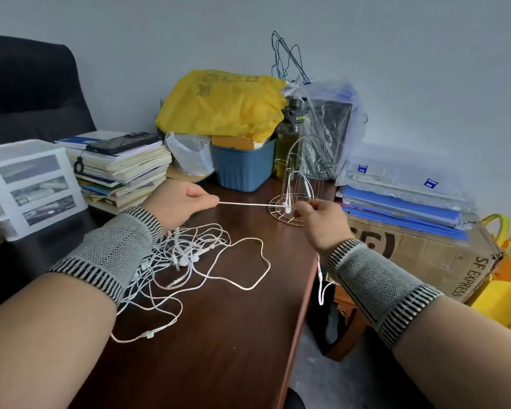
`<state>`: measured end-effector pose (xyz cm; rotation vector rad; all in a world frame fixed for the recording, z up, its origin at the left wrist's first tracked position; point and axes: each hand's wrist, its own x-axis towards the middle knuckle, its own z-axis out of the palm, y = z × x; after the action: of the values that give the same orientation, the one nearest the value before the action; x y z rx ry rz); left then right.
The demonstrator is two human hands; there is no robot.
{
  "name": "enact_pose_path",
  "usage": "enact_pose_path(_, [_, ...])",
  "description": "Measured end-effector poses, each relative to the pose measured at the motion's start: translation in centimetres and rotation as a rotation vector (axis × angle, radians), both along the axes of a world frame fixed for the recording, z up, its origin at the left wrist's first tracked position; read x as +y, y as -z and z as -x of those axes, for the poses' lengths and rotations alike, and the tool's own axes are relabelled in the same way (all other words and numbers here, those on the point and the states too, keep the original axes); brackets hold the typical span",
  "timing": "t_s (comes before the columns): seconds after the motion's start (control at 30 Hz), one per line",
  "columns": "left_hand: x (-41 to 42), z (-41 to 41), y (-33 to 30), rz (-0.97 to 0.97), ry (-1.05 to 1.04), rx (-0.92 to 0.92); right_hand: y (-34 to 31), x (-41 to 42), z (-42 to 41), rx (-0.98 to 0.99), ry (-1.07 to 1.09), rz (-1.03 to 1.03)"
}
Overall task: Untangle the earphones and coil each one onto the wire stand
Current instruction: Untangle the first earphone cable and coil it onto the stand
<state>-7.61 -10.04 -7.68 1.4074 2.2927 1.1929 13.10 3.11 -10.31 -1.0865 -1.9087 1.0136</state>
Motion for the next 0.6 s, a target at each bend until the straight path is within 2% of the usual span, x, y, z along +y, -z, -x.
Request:
enact_pose_path(0.1, [-0.8,1.8,0.3,-0.017,-0.089,-0.033,0.6,1.8,-2.0,-0.011,0.165,0.028])
enact_pose_path(0.17, [-1.1,2.3,0.3,-0.039,-0.122,-0.055,0.8,2.2,-2.9,-0.107,0.239,0.021])
enact_pose_path(0.23, [-1.0,1.9,0.3,-0.051,-0.106,-0.063,0.7,1.8,-3.0,-0.263,0.189,-0.014])
enact_pose_path(0.3, [-0.5,0.7,0.0,-0.056,-0.064,-0.046,0.2,0.4,-2.1,-0.314,0.097,-0.098])
enact_pose_path(0.4, [0.3,-1.7,-0.8,-0.04,0.02,-0.025,-1.2,-2.5,0.0,-0.153,-0.091,-0.221])
enact_pose_path(0.5, [1.1,-3.2,-1.3,-0.059,0.084,-0.011,-1.9,-4.6,2.1,0.02,-0.328,-0.062])
enact_pose_path(0.6, [1.2,-3.6,-1.8,-0.078,0.098,-0.001,-2.1,-4.6,2.5,0.119,-0.316,0.045])
